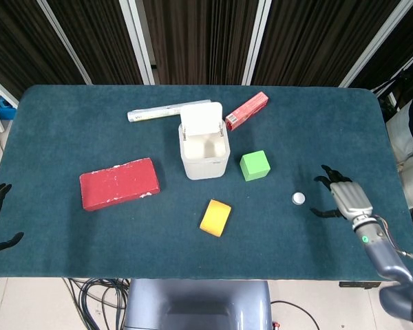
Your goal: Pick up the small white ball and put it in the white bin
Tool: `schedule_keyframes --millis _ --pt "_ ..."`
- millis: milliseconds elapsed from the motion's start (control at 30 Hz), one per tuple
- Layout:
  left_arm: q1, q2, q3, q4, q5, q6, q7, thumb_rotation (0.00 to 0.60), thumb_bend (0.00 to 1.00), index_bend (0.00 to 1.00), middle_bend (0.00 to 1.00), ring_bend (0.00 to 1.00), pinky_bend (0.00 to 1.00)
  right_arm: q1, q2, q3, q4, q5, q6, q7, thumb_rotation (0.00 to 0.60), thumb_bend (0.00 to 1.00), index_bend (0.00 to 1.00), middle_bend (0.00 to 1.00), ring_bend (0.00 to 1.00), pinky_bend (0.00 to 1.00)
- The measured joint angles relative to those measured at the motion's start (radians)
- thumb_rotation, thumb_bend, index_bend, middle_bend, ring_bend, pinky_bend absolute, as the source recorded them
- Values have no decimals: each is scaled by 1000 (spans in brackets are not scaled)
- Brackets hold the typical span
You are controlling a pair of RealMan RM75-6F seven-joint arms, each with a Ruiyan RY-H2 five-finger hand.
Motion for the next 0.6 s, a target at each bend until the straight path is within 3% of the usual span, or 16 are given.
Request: schedule_keyframes --millis 267,600 --pt "2 3 0 -3 1 3 -2 600 168 126 164 23 32 73 -125 2 155 92 -95 -80 600 114 323 28 90 238" --pt "2 2 0 -4 -3 2 5 600 168 127 164 23 36 83 -194 -22 236 107 -103 -87 600 116 356 28 91 238"
